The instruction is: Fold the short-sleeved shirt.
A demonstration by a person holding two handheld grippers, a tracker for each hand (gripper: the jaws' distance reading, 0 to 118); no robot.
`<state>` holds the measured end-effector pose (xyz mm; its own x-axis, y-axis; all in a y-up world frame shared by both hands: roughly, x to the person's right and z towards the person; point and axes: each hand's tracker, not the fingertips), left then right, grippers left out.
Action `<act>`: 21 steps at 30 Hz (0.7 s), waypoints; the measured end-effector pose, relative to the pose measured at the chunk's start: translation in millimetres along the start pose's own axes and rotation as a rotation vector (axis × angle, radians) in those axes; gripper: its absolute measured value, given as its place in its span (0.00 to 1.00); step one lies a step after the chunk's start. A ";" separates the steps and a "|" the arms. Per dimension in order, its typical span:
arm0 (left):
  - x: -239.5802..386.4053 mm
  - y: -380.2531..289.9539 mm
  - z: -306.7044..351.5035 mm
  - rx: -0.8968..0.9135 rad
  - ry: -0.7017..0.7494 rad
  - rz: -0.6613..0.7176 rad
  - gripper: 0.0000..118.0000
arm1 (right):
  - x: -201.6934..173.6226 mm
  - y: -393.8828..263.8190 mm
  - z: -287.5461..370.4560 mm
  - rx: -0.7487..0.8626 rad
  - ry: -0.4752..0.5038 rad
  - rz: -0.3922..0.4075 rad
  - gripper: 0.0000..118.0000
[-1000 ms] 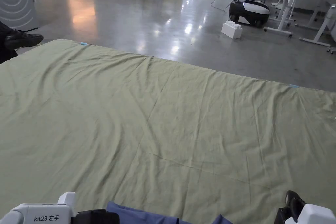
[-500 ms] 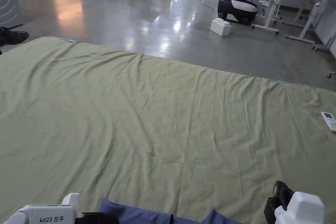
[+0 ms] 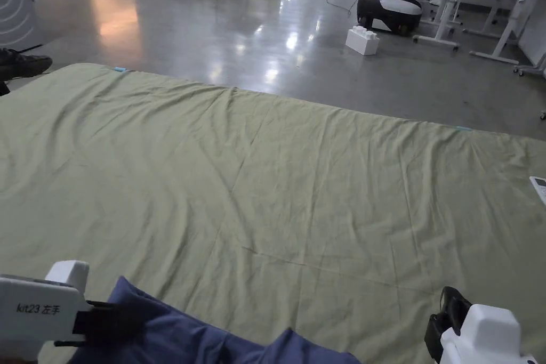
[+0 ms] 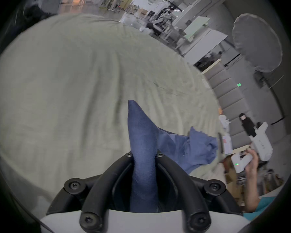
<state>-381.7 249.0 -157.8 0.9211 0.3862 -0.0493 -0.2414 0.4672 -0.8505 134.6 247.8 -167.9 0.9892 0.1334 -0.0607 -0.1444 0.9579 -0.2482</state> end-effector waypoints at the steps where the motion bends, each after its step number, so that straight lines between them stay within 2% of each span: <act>1: 9.6 1.4 6.0 -0.002 0.059 -0.032 0.12 | -1.0 -1.0 -0.6 0.000 0.003 -0.003 0.00; 4: 32.8 3.9 9.7 -0.008 0.158 -0.116 0.12 | -4.2 -3.7 -1.4 0.000 0.012 -0.012 0.00; 11: 85.8 1.5 5.0 -0.025 0.174 -0.112 0.12 | -8.8 -8.8 -2.3 -0.010 0.031 -0.034 0.00; 21: 122.7 -7.3 -11.6 -0.036 -0.093 0.048 0.12 | -8.1 -11.5 -1.1 -0.017 0.030 -0.044 0.00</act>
<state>-263.4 283.7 -163.7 0.8763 0.4799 -0.0430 -0.2717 0.4184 -0.8667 128.3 235.4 -165.6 0.9934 0.0832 -0.0785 -0.1014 0.9581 -0.2677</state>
